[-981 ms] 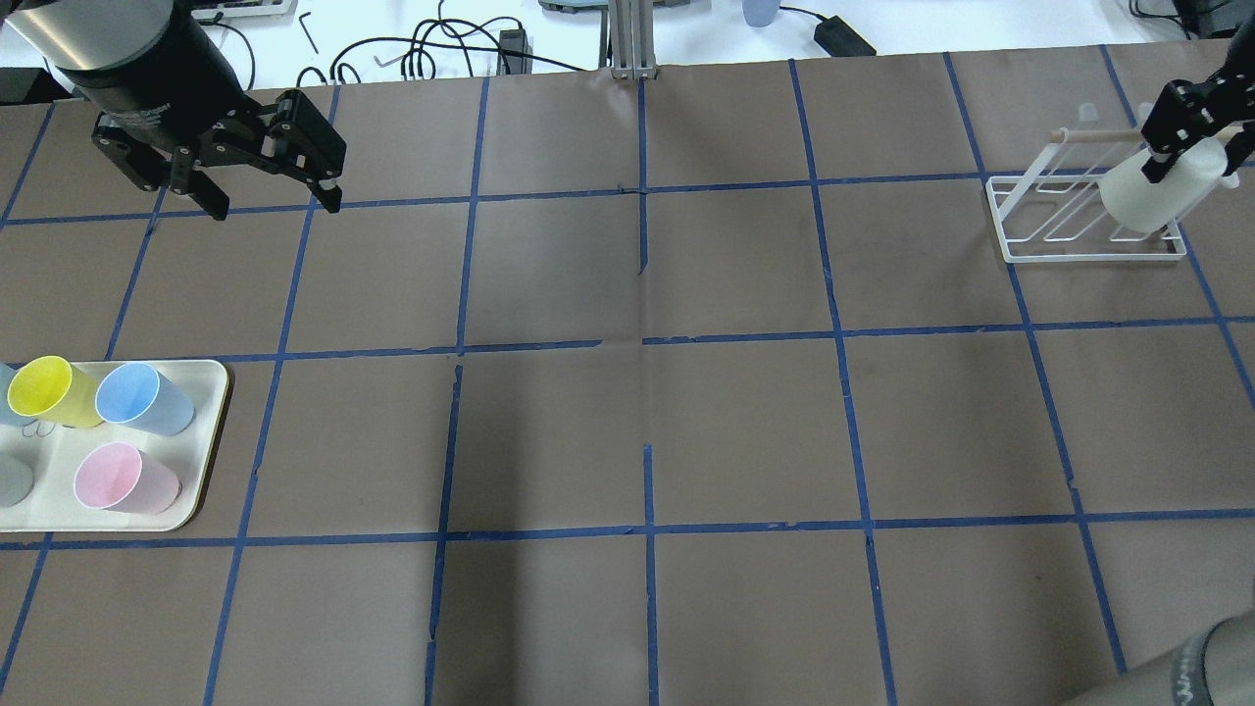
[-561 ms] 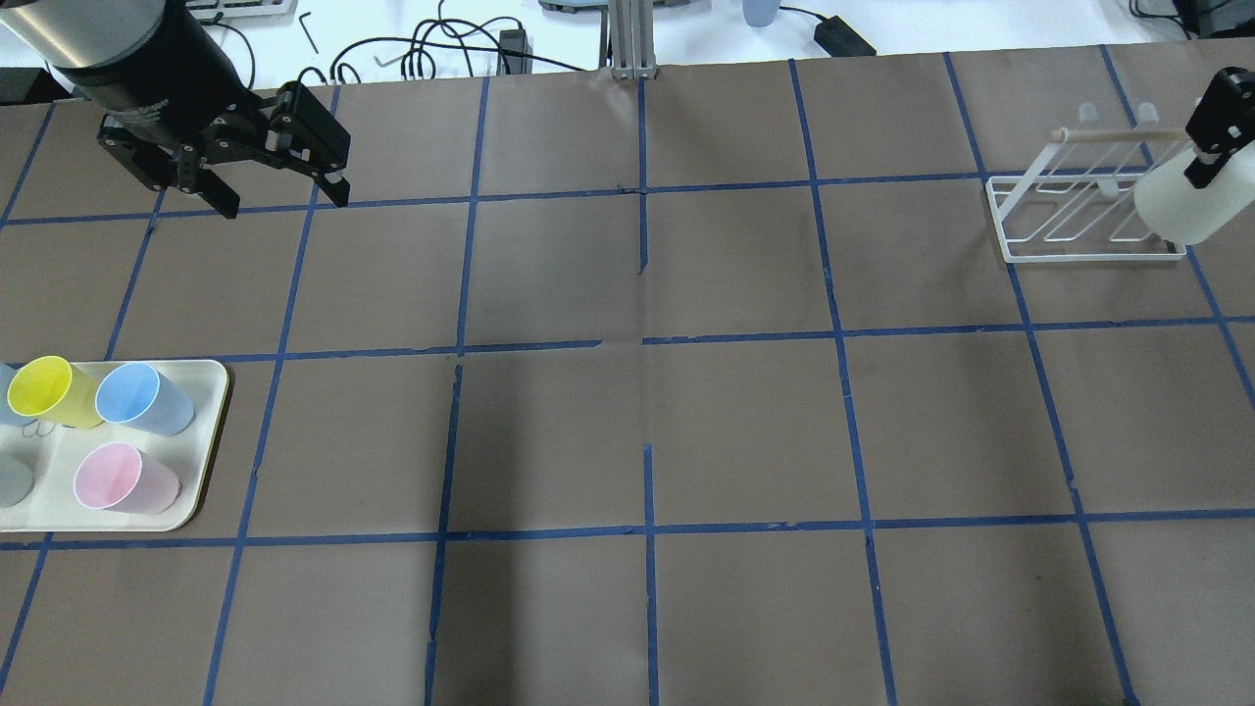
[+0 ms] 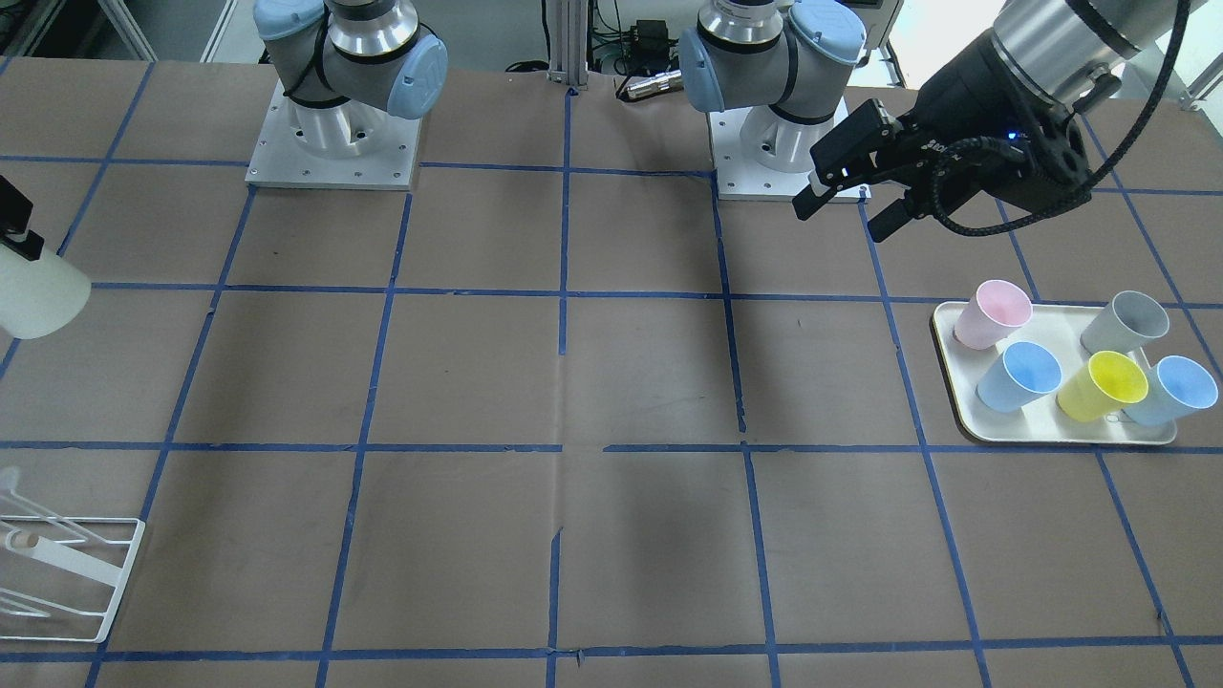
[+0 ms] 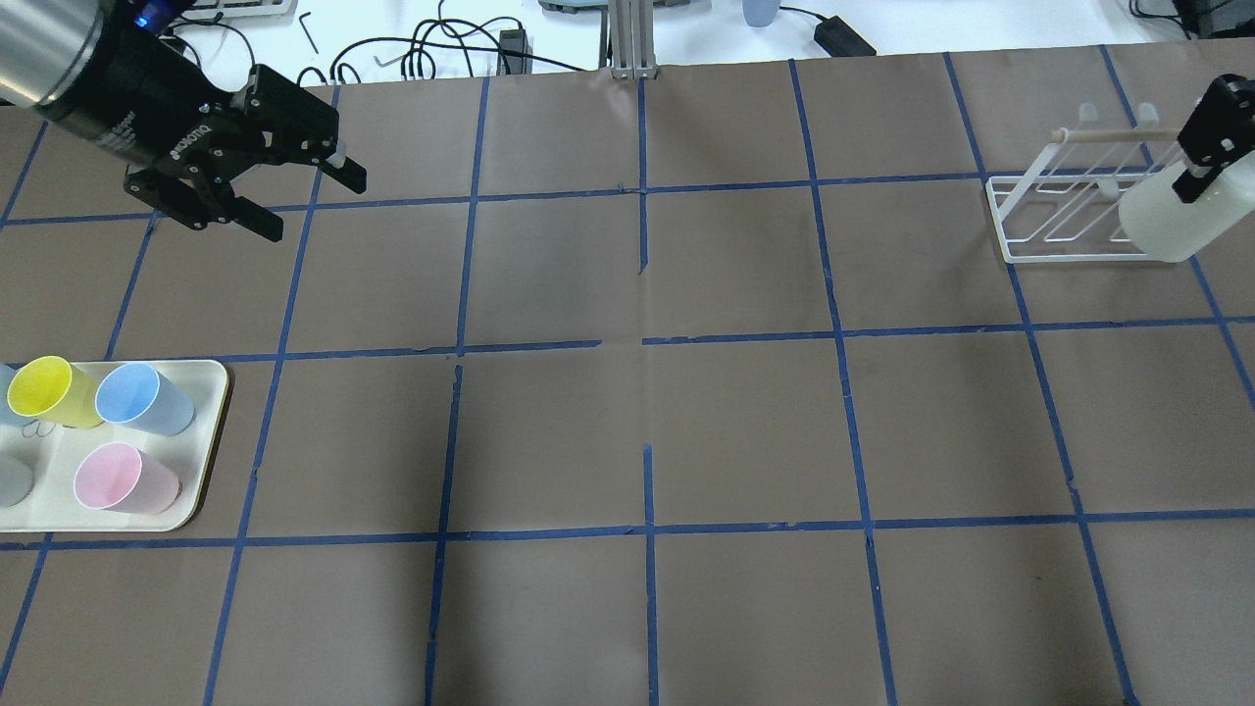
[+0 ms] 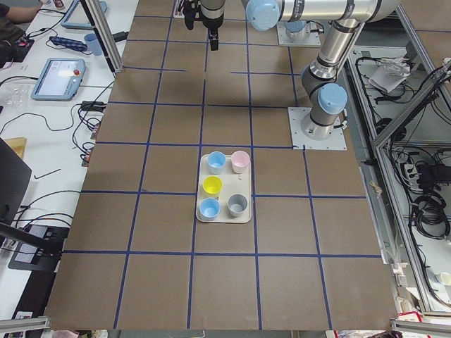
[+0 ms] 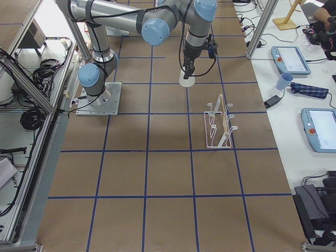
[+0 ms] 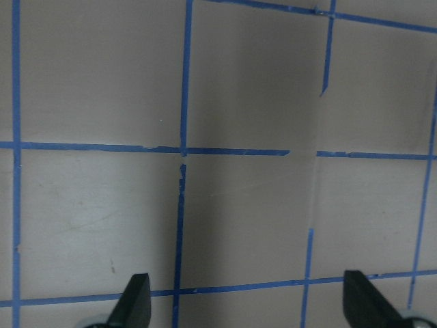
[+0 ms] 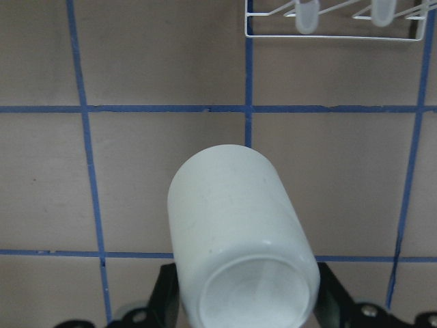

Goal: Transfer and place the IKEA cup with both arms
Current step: 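Raise the white cup toward the middle while the left arm reaches toward it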

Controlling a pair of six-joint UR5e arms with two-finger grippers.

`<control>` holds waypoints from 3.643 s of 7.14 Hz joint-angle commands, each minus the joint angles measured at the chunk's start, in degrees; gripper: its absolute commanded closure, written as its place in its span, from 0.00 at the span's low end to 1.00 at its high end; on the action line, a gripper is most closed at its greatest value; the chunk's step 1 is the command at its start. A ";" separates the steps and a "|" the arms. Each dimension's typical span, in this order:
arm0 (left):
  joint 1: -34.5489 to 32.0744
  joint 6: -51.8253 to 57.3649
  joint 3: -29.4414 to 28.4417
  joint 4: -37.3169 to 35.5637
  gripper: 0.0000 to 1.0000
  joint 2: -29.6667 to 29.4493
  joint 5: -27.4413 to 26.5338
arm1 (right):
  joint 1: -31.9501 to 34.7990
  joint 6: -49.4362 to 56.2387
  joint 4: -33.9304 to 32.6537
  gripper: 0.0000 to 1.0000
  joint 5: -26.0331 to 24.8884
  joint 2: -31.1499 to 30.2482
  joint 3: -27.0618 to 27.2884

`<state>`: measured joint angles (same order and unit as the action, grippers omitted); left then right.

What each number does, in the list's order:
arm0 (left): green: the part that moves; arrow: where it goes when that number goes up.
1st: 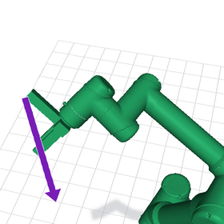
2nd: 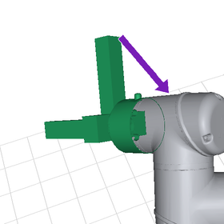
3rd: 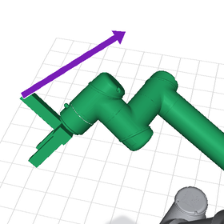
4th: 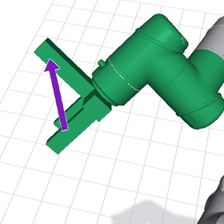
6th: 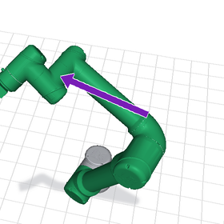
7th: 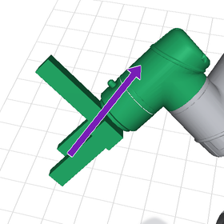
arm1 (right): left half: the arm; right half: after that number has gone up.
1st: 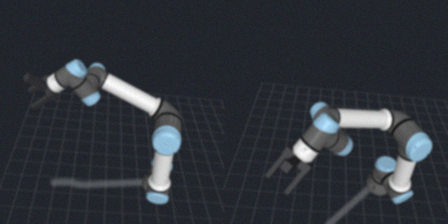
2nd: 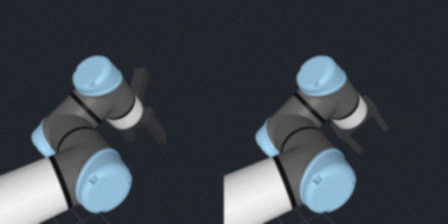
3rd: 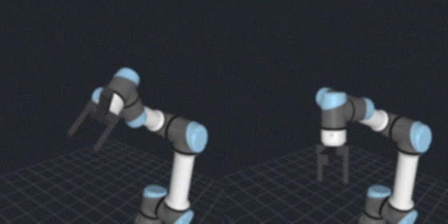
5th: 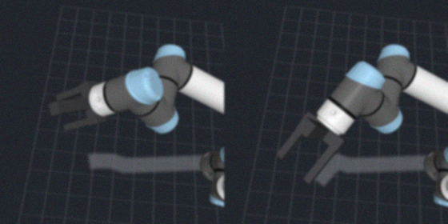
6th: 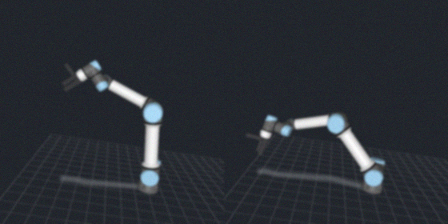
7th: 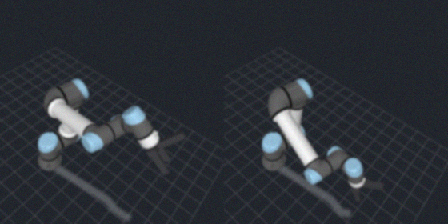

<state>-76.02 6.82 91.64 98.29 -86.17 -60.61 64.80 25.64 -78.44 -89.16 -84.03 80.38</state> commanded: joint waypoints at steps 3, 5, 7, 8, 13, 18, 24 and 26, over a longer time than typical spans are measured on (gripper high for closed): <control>4.22 -1.01 12.23 -0.11 0.00 3.91 26.69 | 3.92 -0.59 14.67 0.53 19.75 -0.43 0.04; 3.77 0.11 18.28 -1.86 0.00 4.34 38.94 | 3.93 -0.59 23.31 0.53 35.06 -0.17 0.31; 2.12 0.73 22.52 -8.18 0.00 2.33 48.61 | 3.93 -0.42 33.21 0.53 48.83 -0.43 0.39; -1.72 -0.39 22.79 -11.86 0.00 2.15 53.44 | 3.93 -0.59 37.00 0.53 52.30 -0.52 0.31; -6.58 -0.14 22.62 -23.12 0.00 -5.56 60.29 | 8.32 -1.29 47.56 0.52 65.77 -2.37 0.22; -13.62 -0.23 22.18 -26.39 0.00 -9.98 68.93 | 12.89 -1.30 46.89 0.52 70.18 -1.93 0.39; -15.39 -0.40 22.00 -26.74 0.13 -10.77 72.83 | 14.39 -1.30 46.80 0.52 70.18 -1.66 1.54; -15.82 -0.40 21.74 -26.75 0.26 -10.77 72.83 | 14.39 -1.30 46.80 0.52 70.18 -1.66 1.54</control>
<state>-91.62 6.42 113.51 71.56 -96.93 12.16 79.17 24.35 -31.63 -18.99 -85.71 81.91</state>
